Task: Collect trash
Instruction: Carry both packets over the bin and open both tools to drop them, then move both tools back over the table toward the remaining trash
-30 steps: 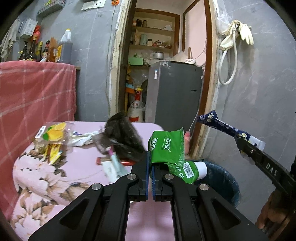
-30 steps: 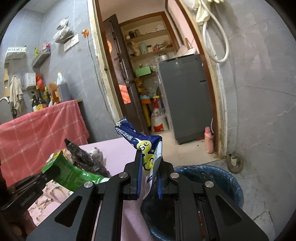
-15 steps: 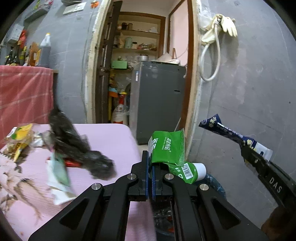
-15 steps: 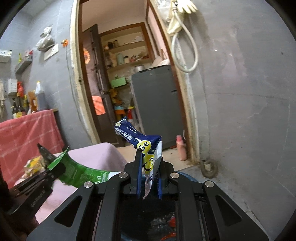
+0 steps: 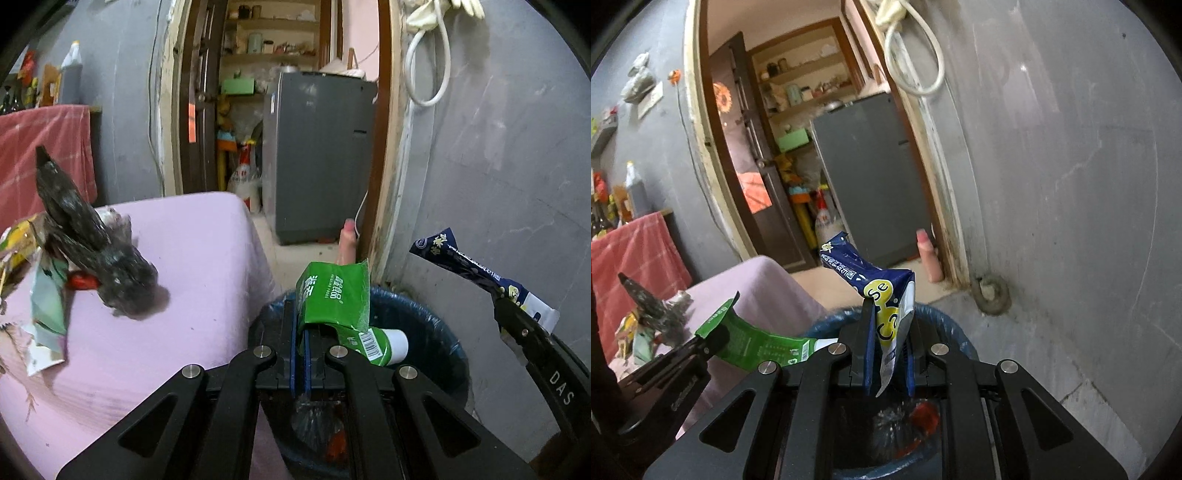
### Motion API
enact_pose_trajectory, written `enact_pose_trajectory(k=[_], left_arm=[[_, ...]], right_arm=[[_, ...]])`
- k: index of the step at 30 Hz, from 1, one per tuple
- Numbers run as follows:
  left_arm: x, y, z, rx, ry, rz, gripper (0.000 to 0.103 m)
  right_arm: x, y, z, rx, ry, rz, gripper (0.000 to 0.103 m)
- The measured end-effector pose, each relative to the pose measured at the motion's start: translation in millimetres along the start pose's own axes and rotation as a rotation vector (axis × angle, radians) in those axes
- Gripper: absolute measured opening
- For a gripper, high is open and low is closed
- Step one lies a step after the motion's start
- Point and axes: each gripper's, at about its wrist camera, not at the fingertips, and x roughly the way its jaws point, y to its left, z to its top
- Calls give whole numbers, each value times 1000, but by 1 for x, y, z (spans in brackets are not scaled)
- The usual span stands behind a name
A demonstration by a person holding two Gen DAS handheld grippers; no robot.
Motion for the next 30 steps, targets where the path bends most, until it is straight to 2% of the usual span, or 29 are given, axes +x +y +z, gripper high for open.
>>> enact_pose_trajectory(k=[11,13,14,15,19,23,28,30], left_arm=[[7,4,-5,-26,66,-69,10],[7,6,-4,-39,74,-81,10],[7,6,-3,-40,78,-84,10],[6,6,-3,-40,83,-87,11],[1,6,-1,-44,84,-112,16],[-7,6,3,-47,50,-128,27],[-24,13,14,-70,-5,-135,40],[-33,18,19,-83,-32,-131,49]], right_arm=[[16,-5,-8,34,86,12,16],[18,-6,-8,40,99,15,20],[19,-7,-8,43,106,18,28],[19,-8,-8,46,107,21,31],[16,-9,-5,52,102,19,31],[8,-8,2,54,65,14,33],[-8,-2,14,24,-5,13,46],[-14,3,19,0,-31,17,51]])
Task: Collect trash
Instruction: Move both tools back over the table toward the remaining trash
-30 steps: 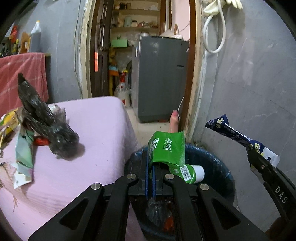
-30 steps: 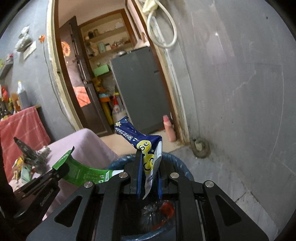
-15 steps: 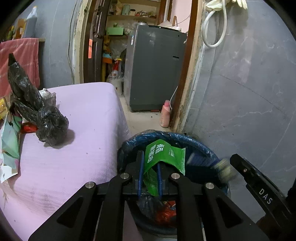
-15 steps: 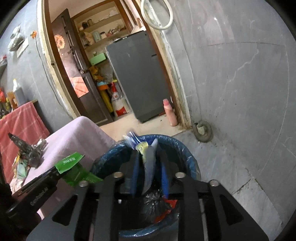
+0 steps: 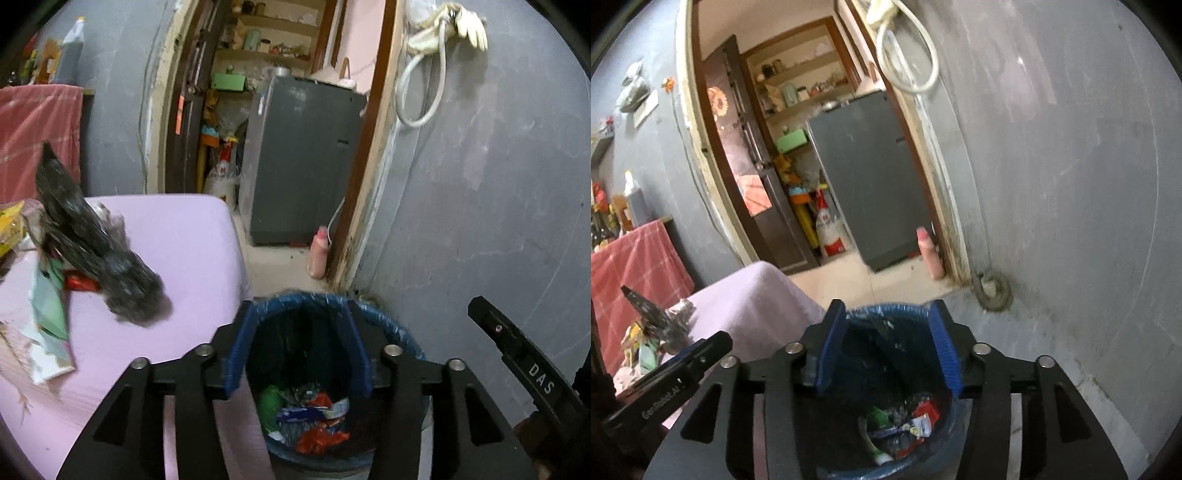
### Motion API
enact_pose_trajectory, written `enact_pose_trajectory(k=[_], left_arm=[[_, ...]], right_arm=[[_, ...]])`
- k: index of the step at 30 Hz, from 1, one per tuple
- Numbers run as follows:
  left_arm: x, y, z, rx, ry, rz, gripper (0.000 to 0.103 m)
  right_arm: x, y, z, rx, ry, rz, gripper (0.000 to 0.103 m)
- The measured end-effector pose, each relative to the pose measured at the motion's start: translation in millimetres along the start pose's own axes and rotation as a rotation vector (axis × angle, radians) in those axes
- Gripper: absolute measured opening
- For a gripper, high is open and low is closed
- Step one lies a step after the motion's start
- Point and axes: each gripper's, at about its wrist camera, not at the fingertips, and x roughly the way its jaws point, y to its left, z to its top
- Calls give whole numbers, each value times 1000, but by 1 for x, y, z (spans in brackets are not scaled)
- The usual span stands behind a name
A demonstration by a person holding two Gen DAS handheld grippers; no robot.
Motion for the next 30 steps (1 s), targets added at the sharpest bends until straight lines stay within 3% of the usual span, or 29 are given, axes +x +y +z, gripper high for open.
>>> enact_pose_trajectory(k=[4,6,8,12,18,30], left_arm=[[-21,7,14,-3,-73,24,63],[-30,12,19,1,-100,39,77],[-41,18,24,4,-137,66,83],[-63,34,29,-7,-196,105,97],[-90,62,32,-5,-241,173,98],[-132,139,18,-54,-254,315,99]], right_arm=[[-13,17,8,-62,-62,19,57],[-18,25,11,-80,-89,32,70],[-24,33,14,-88,-125,51,78],[-32,49,20,-99,-168,90,86],[-36,73,24,-118,-203,149,103],[-37,132,17,-188,-194,253,103]])
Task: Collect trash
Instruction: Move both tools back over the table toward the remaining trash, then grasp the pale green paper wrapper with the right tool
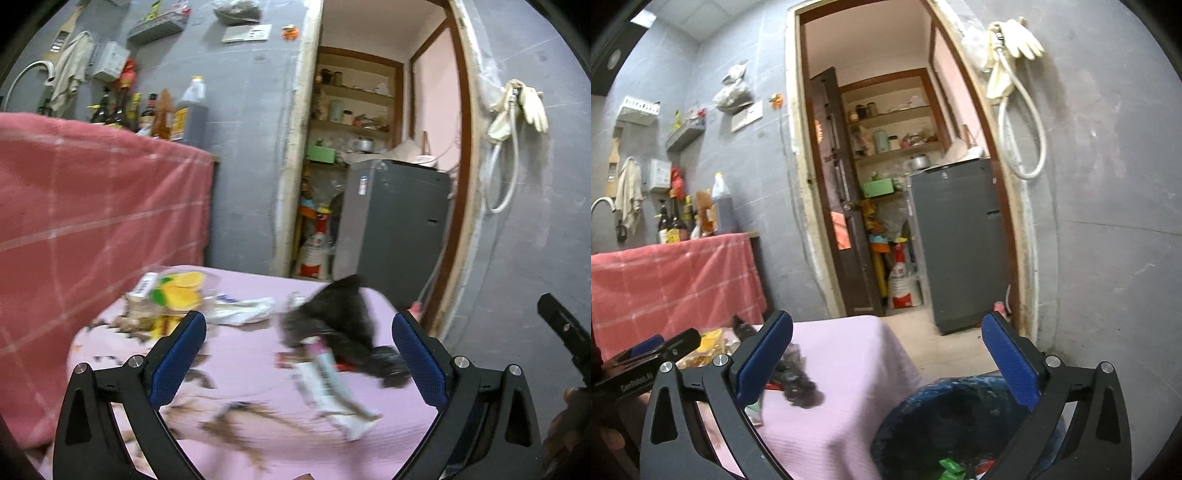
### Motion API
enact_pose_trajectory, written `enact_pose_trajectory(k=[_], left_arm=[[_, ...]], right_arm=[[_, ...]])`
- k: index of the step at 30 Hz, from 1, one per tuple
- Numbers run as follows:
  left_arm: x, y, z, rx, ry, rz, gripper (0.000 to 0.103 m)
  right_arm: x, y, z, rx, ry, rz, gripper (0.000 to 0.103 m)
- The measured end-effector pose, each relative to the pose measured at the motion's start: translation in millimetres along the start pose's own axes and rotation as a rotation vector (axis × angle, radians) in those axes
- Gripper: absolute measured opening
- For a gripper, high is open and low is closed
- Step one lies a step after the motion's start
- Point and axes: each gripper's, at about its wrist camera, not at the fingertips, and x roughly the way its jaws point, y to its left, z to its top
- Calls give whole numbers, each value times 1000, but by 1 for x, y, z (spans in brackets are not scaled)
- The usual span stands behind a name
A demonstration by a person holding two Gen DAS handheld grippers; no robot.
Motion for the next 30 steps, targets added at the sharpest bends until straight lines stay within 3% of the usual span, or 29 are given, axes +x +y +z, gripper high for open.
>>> enact_pose_trajectory(k=[9,17,19,21,30], left_arm=[[2,64,-16,19,47,124,99],[20,107,-26,23,141,169,99],[25,113,-29,18,164,164,99],[30,118,-31,19,178,155,98],[38,128,-31,13,197,156,98]], right_arm=[[30,40,-16,-27,84,88,103],[52,76,-42,-35,193,181,103],[57,85,-48,-47,222,208,98],[60,92,-55,-60,249,229,86],[73,112,-66,-111,336,278,70]])
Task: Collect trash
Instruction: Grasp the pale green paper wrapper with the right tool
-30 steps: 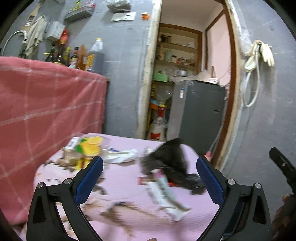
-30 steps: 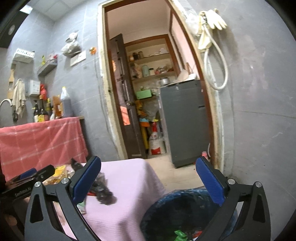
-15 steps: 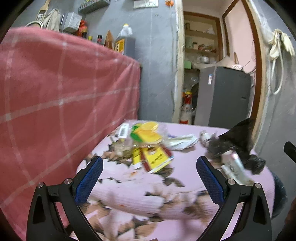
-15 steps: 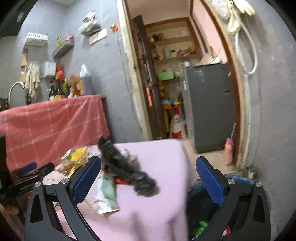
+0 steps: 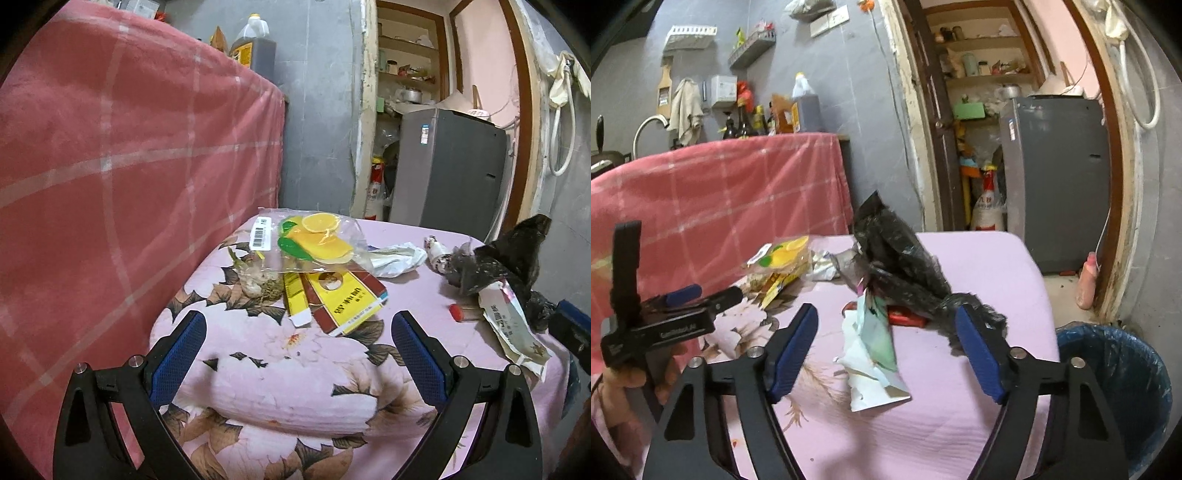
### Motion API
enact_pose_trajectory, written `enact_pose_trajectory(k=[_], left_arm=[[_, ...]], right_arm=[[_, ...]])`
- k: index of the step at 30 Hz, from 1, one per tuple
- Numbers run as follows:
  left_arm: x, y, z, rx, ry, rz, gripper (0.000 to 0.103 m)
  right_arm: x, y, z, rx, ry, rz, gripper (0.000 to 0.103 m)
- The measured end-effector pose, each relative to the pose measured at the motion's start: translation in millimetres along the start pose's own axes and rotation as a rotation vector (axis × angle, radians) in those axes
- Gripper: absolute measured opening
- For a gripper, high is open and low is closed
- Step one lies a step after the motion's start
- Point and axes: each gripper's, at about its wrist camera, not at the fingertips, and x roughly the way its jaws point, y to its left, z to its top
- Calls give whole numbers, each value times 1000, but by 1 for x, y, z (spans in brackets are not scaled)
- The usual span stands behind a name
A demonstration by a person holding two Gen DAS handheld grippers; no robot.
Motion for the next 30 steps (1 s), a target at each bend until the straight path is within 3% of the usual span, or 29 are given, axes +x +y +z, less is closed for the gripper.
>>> enact_pose_trajectory(k=[6,10,17,18,30], left_arm=[[1,15,3,-31,-24,45,98],[4,24,3,-42,-15,59,98],[11,24,5,-60,21,4,98],[11,21,5,-53,22,0,98],[40,0,20,-63,113,-79,94]], right_arm=[[18,7,-1,-19,101,2,54],[29,9,-4,-8,163,-5,50],[46,6,-5,50,215,22,35],[47,8,-4,47,221,25,17],[53,11,-3,55,217,38,17]])
